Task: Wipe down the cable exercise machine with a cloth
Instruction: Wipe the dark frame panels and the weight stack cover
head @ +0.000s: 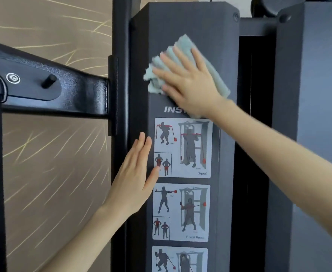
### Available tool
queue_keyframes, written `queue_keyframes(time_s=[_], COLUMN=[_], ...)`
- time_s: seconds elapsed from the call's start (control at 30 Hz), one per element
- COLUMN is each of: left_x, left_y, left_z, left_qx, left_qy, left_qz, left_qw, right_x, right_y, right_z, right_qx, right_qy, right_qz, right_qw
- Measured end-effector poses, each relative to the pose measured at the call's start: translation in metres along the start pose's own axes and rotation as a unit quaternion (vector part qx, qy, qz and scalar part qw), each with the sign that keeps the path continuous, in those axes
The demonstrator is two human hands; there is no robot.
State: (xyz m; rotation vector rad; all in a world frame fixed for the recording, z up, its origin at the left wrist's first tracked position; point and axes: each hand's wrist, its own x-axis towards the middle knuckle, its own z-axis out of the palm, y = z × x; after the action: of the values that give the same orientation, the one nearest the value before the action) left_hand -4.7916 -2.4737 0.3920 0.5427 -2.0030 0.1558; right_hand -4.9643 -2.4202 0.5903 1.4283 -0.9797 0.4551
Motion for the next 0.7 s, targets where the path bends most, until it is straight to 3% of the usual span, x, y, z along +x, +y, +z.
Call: queue_keyframes(time_s=[0.17, 0.27, 0.47, 0.57, 0.7], left_x=[-0.015, -0.022, -0.03, -0.034, -0.046], left_y=[0.002, -0.004, 0.004, 0.008, 0.005], left_z=[0.002, 0.003, 0.005, 0.007, 0.016], left_qx=[-0.016, -0.003, -0.051, -0.064, -0.073], left_qy=[-0.01, -0.02, -0.029, -0.023, -0.015], left_qz=[-0.005, 0.002, -0.021, -0.028, -0.035], left_qw=[1.0, 1.0, 0.998, 0.997, 0.997], right_x=[-0.082, -0.089, -0.016, -0.016, -0.08], right_y=[-0.05, -0.037, 0.041, 0.023, -0.047], right_z=[0.007, 0.001, -0.019, -0.011, 0.006], right_qx=[0.015, 0.024, 0.003, -0.004, 0.018], right_qy=[-0.026, -0.058, -0.025, 0.008, -0.006], right_qz=[-0.079, -0.119, 0.007, 0.033, -0.012], right_qw=[0.996, 0.991, 1.0, 0.999, 1.0])
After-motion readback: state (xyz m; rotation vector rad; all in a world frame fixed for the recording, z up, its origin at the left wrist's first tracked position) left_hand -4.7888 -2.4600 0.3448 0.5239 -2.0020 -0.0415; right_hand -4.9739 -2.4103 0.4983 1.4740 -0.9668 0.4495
